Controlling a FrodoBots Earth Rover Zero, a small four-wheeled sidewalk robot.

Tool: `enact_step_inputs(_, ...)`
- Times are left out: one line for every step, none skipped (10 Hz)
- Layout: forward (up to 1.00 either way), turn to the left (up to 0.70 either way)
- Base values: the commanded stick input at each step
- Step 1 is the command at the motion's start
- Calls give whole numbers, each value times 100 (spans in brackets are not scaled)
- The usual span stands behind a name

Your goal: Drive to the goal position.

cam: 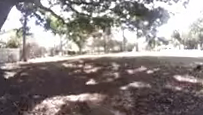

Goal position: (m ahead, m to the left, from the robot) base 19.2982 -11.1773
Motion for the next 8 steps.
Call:
enact_step_inputs(0,0)
enact_step_inputs(0,0)
enact_step_inputs(0,0)
enact_step_inputs(0,0)
enact_step_inputs(-70,4)
enact_step_inputs(-70,1)
enact_step_inputs(-70,0)
enact_step_inputs(-70,-1)
